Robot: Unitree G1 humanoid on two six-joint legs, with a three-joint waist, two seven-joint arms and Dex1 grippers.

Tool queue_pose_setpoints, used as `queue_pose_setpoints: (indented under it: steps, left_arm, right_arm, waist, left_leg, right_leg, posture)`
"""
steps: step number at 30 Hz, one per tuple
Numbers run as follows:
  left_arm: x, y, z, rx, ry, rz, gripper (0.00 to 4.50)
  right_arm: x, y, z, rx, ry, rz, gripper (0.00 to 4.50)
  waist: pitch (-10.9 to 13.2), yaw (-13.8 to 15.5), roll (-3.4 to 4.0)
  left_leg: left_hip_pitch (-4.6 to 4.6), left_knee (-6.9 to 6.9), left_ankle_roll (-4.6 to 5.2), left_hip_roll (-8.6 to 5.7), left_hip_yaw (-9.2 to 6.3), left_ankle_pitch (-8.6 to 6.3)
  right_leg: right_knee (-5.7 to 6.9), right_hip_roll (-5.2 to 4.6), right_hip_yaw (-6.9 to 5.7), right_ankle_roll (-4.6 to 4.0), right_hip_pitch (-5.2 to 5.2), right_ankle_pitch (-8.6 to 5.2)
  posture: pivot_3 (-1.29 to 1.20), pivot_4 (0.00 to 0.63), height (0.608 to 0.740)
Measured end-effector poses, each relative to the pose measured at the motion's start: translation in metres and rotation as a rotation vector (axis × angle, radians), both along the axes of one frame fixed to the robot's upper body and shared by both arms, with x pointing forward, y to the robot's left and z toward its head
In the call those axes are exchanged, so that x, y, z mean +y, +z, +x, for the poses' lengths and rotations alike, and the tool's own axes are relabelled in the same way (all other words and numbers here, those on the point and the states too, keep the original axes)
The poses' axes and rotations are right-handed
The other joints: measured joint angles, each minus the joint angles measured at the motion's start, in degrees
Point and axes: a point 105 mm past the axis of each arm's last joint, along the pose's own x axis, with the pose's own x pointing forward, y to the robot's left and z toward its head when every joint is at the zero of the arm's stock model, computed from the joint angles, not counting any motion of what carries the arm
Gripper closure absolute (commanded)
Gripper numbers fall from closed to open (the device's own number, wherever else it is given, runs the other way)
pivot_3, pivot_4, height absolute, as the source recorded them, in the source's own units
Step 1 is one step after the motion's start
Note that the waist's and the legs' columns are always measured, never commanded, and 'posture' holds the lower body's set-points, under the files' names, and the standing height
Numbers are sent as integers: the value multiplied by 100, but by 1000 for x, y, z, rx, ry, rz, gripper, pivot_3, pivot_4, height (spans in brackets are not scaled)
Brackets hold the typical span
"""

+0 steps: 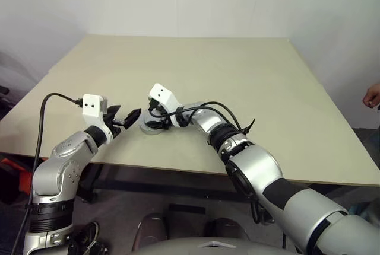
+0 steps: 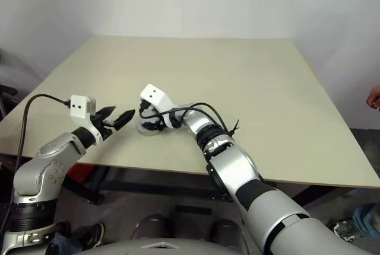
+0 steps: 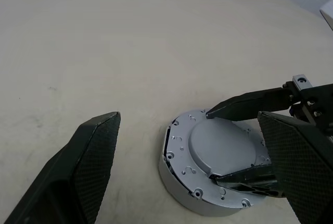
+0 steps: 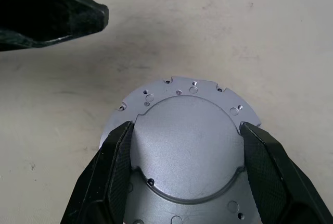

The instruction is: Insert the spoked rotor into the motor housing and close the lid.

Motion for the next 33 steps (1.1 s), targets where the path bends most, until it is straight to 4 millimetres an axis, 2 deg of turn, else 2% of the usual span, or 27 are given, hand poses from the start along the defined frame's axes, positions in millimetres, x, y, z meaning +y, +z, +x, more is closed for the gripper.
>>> queue_pose_setpoints:
  steps: [12,33]
  left_arm:
    - [-1,0,0,0,-1,-4,0]
    - [-2,1,0,-5,2,-1,0]
  right_arm:
    - [3,2,1,-87,18,-36,1367]
    - [3,-1,-2,-75,29,-38,1367]
  waist:
    - [1,6,1]
    - [0,-3,3]
  left_leg:
    - [7,-10,0,-1,-2,0]
    - [11,-32,0,-7,-1,0]
  right_leg:
    - [-1,0,0,4,0,-2]
    - [-16,0,4,4,1,-3]
  posture:
    - [0,0,740]
    - [0,0,740]
